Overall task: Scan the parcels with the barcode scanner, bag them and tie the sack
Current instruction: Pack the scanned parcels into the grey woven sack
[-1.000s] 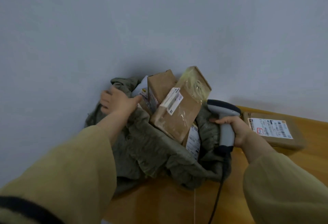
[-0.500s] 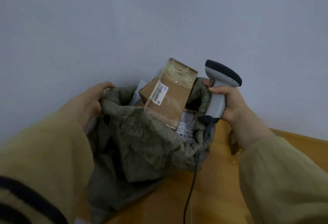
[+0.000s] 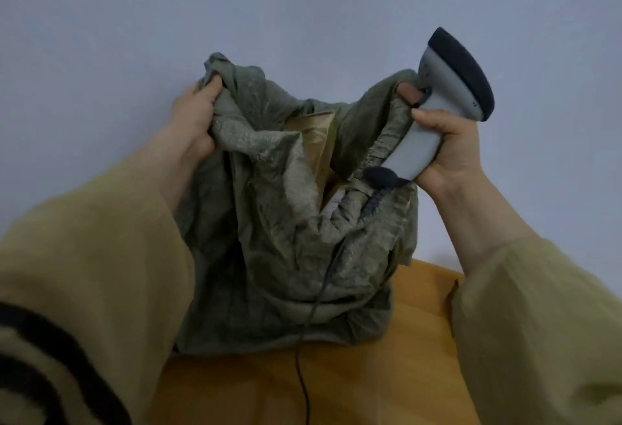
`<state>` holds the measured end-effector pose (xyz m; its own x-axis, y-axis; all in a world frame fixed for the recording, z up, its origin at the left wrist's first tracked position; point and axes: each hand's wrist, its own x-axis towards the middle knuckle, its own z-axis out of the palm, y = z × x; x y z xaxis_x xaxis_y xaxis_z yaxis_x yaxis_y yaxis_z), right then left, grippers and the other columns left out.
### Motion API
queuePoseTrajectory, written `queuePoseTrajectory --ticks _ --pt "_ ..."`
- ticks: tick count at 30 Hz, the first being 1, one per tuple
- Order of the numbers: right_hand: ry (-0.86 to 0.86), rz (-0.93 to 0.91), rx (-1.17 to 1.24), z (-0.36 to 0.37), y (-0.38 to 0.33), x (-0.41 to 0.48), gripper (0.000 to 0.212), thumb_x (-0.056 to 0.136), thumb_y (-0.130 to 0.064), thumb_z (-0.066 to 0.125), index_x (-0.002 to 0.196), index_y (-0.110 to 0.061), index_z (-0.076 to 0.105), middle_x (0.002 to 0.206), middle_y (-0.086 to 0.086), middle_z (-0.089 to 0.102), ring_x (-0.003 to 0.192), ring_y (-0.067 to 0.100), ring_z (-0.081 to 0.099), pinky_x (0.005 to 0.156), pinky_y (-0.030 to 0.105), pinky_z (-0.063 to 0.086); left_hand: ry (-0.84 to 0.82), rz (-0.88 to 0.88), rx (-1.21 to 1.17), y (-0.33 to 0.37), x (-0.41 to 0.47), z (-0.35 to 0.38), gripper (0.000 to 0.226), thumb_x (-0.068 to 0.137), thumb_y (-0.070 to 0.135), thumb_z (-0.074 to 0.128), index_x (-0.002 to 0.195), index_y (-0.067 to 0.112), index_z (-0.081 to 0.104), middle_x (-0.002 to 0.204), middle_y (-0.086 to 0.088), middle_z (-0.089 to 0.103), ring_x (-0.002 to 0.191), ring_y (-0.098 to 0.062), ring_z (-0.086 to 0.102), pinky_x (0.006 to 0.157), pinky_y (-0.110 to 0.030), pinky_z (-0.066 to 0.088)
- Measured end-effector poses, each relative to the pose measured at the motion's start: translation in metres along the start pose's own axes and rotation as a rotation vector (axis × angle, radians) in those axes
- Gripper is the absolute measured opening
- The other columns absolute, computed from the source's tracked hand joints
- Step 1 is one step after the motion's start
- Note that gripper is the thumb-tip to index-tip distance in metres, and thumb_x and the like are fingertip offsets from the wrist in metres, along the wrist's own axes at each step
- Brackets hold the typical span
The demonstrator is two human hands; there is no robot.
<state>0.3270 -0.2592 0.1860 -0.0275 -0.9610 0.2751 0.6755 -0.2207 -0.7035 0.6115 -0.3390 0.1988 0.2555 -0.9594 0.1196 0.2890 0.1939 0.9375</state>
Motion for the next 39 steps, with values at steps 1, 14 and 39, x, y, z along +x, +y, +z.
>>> queuePoseTrajectory --ticks 1,14,39 --pt "0.030 0.031 -0.043 0.001 0.000 -0.003 0.020 0.080 0.006 0.050 0.089 -0.007 0.063 0.086 0.003 0.067 0.086 0.024 0.063 0.090 0.047 0.051 0.006 -0.039 0.032 -0.002 -0.001 -0.006 0.022 0.094 0.027 0.056 0.111 0.014 0.064 0.112 -0.009 0.067 0.101 -0.027 0.066 0.081 -0.040 0.055" --pt "0.011 0.047 -0.049 0.032 -0.019 0.001 0.016 0.087 0.002 0.047 0.087 -0.002 0.062 0.085 0.008 0.065 0.080 0.024 0.065 0.092 0.048 0.051 0.261 0.041 0.154 0.024 -0.001 -0.014 0.025 0.095 0.029 0.055 0.105 0.008 0.064 0.107 -0.006 0.064 0.093 -0.020 0.064 0.083 -0.032 0.055" --pt "0.482 0.509 -0.435 -0.123 0.000 -0.054 0.005 0.085 -0.005 0.057 0.088 -0.005 0.062 0.084 0.014 0.065 0.076 0.030 0.064 0.067 0.040 0.053 -1.491 -0.049 2.031 -0.116 -0.134 0.061 0.111 0.069 0.057 0.073 0.145 0.050 -0.008 0.159 0.003 -0.008 0.145 -0.026 -0.010 0.114 -0.057 -0.005"
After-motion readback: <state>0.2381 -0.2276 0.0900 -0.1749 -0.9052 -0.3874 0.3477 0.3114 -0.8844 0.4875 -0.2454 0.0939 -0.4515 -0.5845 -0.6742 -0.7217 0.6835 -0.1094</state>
